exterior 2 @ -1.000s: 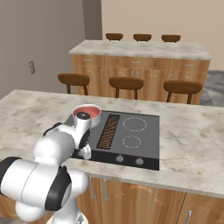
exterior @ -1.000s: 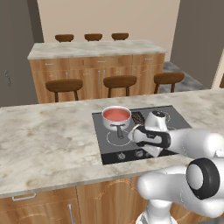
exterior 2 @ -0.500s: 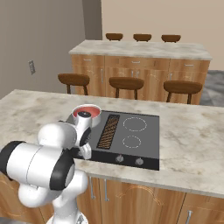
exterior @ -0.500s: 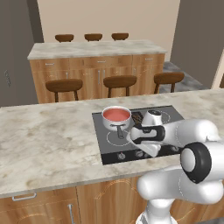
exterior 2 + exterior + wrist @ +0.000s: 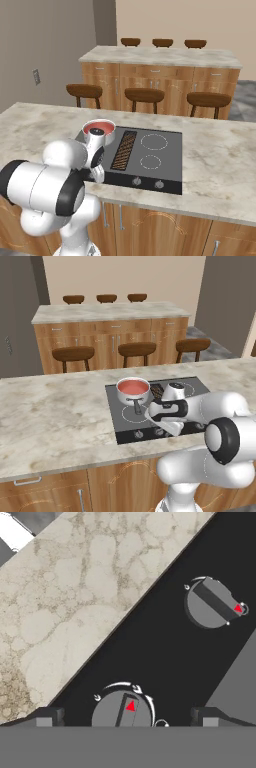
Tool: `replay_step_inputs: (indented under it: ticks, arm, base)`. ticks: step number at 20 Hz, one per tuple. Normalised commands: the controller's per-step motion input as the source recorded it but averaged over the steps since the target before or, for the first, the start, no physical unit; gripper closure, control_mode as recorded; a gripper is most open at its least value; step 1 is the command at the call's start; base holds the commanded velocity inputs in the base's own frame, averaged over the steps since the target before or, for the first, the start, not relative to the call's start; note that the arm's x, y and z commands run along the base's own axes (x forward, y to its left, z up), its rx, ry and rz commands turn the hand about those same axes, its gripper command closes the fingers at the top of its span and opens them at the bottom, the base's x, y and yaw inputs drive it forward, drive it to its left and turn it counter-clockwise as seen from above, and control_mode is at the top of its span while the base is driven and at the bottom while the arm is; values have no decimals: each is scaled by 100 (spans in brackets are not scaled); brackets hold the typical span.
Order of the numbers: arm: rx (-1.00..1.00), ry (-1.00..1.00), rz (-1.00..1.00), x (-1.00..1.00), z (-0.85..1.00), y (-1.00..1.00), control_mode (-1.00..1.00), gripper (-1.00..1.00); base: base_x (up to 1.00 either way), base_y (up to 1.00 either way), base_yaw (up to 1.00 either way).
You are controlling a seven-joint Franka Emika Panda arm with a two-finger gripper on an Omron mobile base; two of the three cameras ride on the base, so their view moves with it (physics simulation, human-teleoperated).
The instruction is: Wait until the marinara sauce is simmered to a deep red color and then turn off the stove.
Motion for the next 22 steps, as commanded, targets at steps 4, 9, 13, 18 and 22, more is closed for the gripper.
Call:
replay_step_inputs:
  ticks: [4,9,13,18,22]
  arm:
    - [0,0,-1,1,-4,0,-100,-100]
    - [0,0,0,0,-16,1,-100,-100]
    - [-1,0,0,0,-12,0,-100,-100]
    - [0,-1,0,-32,0,0,-100,-100]
    - [0,0,0,0,0,0,-100,-100]
  base:
    - [0,0,0]
    - [0,0,0]
    - [0,0,0]
    - [0,0,0]
    - [0,0,0]
